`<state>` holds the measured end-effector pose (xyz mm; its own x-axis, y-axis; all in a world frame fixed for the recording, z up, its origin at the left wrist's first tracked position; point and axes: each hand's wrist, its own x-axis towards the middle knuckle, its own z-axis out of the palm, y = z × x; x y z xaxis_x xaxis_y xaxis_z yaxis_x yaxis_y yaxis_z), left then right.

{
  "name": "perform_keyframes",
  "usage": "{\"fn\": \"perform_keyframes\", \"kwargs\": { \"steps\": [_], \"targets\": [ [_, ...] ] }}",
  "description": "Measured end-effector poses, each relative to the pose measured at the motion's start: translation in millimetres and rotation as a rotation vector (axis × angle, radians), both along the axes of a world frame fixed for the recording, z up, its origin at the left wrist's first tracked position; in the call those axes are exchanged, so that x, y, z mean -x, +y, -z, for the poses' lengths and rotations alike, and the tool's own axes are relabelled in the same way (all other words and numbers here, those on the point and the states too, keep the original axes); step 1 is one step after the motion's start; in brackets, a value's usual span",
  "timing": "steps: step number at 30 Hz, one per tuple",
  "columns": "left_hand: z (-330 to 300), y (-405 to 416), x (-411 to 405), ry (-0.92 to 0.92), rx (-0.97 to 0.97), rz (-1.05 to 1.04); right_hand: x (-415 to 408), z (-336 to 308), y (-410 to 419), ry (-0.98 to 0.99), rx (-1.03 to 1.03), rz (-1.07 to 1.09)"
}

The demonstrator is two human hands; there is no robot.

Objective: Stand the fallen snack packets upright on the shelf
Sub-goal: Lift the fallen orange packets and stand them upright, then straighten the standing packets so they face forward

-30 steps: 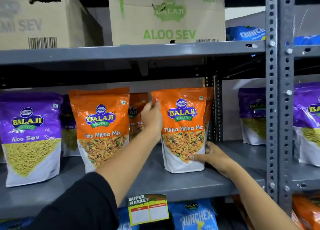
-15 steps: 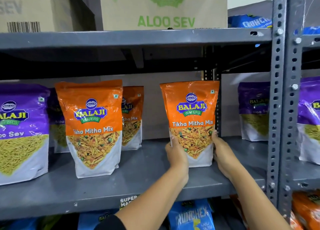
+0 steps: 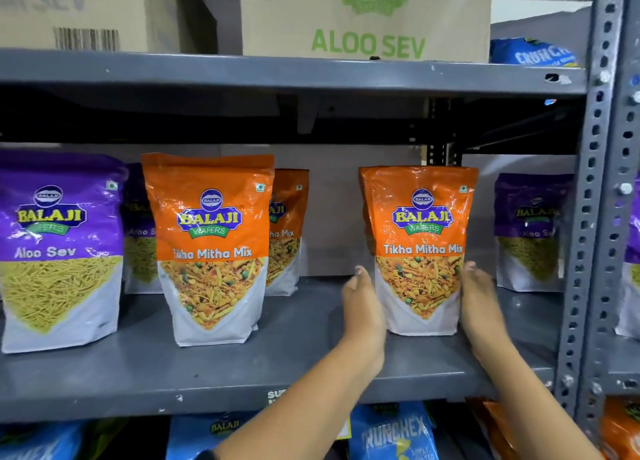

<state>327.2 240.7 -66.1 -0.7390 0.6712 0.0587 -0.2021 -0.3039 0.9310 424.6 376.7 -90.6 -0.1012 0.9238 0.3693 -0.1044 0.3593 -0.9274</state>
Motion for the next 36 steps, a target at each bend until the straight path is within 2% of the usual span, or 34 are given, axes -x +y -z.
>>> {"fn": "perform_keyframes", "kwargs": {
  "steps": [3,5,6,8,10,12,15,18,21,25,26,29,32,34,36],
  "targets": [
    [2,-59,34,0.281,-0.23,-0.228,-5,-3,-42,0.196,-0.233,0.242],
    [3,-98,67,0.441,-0.397,-0.445,9,-4,-77,0.352,-0.359,0.23],
    [4,-114,85,0.474,-0.456,-0.525,23,-3,-90,0.385,-0.379,0.157],
    [8,-137,122,0.445,-0.519,-0.625,62,0,-118,0.321,-0.332,-0.058],
    [17,-151,158,0.356,-0.436,-0.672,102,-2,-145,0.165,-0.224,-0.329],
    [33,-154,187,0.253,-0.284,-0.606,134,-1,-164,-0.023,-0.085,-0.556],
    [54,-150,216,0.122,-0.149,-0.395,159,7,-178,-0.228,-0.07,-0.718],
    [58,-144,219,0.229,-0.076,-0.336,163,9,-180,-0.297,-0.09,-0.789],
    [61,-137,223,0.239,-0.078,-0.171,161,12,-174,-0.245,-0.045,-0.759],
    [68,-127,232,0.279,0.031,-0.006,167,13,-161,-0.104,0.107,-0.659],
    [64,-125,230,0.295,0.041,0.004,166,11,-160,-0.075,0.134,-0.65],
    [55,-116,231,0.195,0.095,-0.069,163,7,-161,-0.017,0.173,-0.646],
    [59,-122,225,0.311,0.107,0.006,162,4,-165,-0.013,0.17,-0.625],
    [58,-137,216,0.332,0.062,0.0,161,2,-167,-0.024,0.188,-0.592],
    [51,-156,208,0.281,-0.032,-0.125,156,2,-172,0.041,0.178,-0.501]
  ]
}}
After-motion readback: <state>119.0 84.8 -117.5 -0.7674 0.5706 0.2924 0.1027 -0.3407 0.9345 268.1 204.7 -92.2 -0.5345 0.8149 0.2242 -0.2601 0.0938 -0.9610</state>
